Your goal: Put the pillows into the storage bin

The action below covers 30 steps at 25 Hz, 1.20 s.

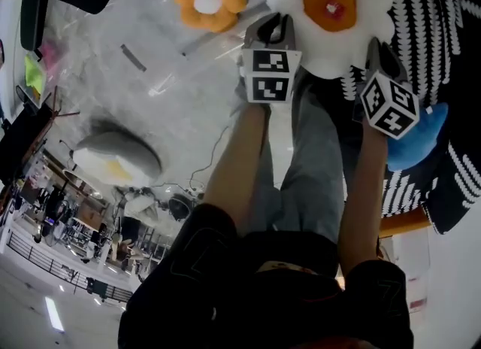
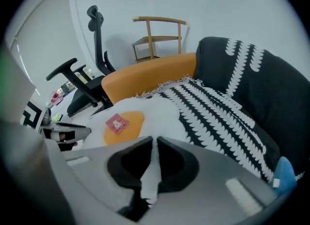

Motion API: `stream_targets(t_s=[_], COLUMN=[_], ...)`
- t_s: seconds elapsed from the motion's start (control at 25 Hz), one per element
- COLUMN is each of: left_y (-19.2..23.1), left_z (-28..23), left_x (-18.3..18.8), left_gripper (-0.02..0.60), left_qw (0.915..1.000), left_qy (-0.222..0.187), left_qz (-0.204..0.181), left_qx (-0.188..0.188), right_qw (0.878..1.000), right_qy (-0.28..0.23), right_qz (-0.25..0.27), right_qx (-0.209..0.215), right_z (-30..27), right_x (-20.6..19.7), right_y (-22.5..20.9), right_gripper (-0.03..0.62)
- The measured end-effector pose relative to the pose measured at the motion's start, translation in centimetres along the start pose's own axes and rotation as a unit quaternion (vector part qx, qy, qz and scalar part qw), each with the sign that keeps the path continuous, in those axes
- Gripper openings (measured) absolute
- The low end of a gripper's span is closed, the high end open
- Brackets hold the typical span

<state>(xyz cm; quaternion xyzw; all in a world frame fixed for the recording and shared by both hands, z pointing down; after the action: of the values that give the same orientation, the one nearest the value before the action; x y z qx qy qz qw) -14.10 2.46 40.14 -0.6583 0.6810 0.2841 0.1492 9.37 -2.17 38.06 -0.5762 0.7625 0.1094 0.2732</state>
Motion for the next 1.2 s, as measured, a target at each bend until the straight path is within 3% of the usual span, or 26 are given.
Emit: stream_targets(t_s=[0.28,0.56,0.96,1.04,1.12,1.16,1.2], left_y=[5.2,13.1,18.4,19.6,20.6,20.7,20.6], left_z=[2.8,6.1,8.4,8.4,8.3,8.3,8.2], left_x=[-2.2,-4.5,-6.6,-7.2,-7.5,-7.7,-8.0], left_gripper=[0.041,0.041,0.045,0.07,0.157,0.222,0.238], left_qw=[0.998,0.9919,0.9811,0.9774,0.9731,0.9713,0.9698], left_qy=[-0.002,0.004,0.016,0.013,0.012,0.015,0.019], left_qz=[0.049,0.096,0.135,0.137,0.149,0.166,0.185], left_qx=[0.04,0.083,0.138,0.16,0.175,0.169,0.157], right_qw=[0.998,0.991,0.979,0.98,0.982,0.983,0.983], right_qy=[0.016,0.034,0.038,0.022,0.014,0.02,0.028], right_qz=[0.048,0.097,0.135,0.131,0.135,0.139,0.143], right_qx=[0.039,0.083,0.147,0.147,0.128,0.117,0.111], right_z=[-1.5,-4.2,-7.6,-8.5,-9.5,-9.7,-9.8], right_x=[0.9,2.1,3.6,3.8,4.0,3.9,3.7], right_y=[5.9,14.9,21.6,22.6,23.1,23.2,23.1], right_gripper=[0.023,0.023,0.029,0.049,0.08,0.08,0.081])
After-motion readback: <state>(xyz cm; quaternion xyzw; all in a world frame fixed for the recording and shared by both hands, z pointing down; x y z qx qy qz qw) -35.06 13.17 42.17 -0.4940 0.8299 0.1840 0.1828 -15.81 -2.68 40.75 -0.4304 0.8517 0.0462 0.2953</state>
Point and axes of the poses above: the fingertips, and each gripper's own axes: z backward along the fingers, y to its left, x out of its top, the point moved 7 cm from there along z, backward along the fingers, and after that the axes turned 1 degree about -z, right-handed, at the moved point
